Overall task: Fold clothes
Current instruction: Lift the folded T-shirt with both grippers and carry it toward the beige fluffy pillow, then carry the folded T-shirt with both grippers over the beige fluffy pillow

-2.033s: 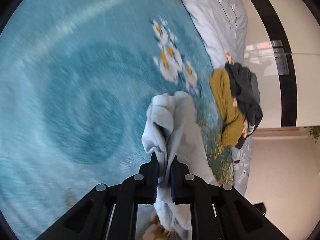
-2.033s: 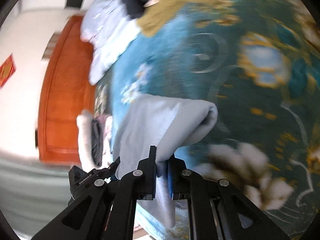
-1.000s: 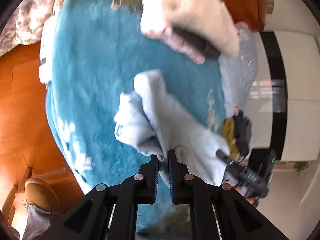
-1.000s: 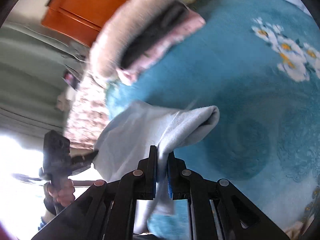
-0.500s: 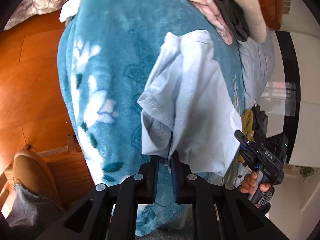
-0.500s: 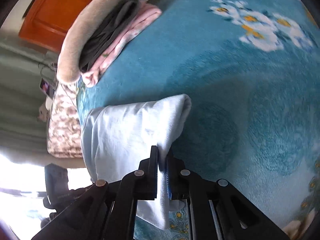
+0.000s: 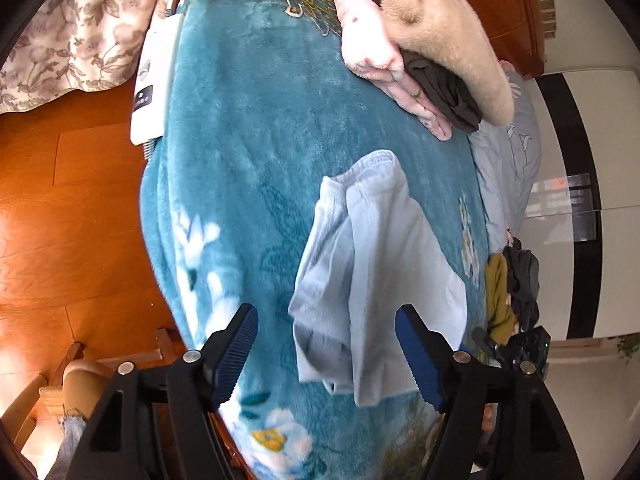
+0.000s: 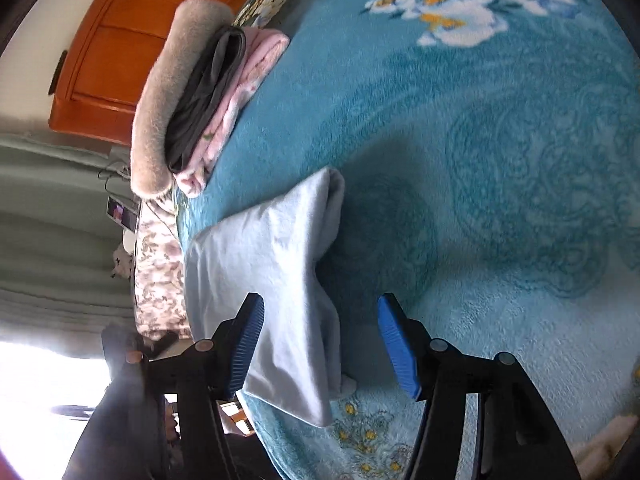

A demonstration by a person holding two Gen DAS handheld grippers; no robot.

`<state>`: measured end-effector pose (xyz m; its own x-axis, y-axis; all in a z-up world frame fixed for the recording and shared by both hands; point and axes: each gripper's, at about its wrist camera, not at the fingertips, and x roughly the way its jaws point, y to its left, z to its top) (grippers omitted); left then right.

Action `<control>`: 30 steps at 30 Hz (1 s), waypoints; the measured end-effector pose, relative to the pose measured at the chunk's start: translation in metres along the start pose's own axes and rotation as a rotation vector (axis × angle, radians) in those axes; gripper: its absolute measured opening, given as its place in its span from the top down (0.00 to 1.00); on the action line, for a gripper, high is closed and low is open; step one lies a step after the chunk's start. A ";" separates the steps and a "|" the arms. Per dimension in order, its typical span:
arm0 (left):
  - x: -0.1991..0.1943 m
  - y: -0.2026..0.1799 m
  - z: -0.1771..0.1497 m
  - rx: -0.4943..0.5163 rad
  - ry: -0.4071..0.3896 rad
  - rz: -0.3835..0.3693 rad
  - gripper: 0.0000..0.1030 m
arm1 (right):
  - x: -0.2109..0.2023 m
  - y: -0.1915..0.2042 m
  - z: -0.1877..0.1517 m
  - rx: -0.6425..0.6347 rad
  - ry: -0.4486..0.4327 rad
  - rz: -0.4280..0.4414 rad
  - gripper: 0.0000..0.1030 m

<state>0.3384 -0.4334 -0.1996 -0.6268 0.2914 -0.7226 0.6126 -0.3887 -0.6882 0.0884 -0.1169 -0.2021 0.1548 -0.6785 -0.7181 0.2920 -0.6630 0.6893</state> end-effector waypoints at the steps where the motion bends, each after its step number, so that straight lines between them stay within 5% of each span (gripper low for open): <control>1: 0.001 0.000 0.003 0.003 -0.003 -0.006 0.27 | 0.004 -0.003 0.001 0.006 0.005 0.010 0.41; 12: 0.023 -0.002 0.015 0.056 0.066 -0.148 0.27 | 0.015 -0.018 0.013 0.033 0.016 0.180 0.39; 20: 0.033 -0.005 0.019 0.057 0.104 -0.214 0.29 | 0.033 0.005 0.008 -0.070 0.085 0.255 0.43; 28: 0.041 -0.020 0.018 0.096 0.136 -0.168 0.30 | 0.055 0.026 0.013 -0.123 0.142 0.189 0.82; 29: 0.041 -0.022 0.018 0.105 0.136 -0.144 0.33 | 0.055 0.026 0.015 -0.119 0.144 0.168 0.87; 30: 0.041 -0.024 0.017 0.116 0.136 -0.104 0.47 | 0.053 0.023 0.018 -0.111 0.145 0.162 0.88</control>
<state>0.2893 -0.4269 -0.2118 -0.6082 0.4472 -0.6558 0.4837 -0.4463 -0.7529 0.0860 -0.1740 -0.2227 0.3391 -0.7153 -0.6111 0.3534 -0.5051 0.7874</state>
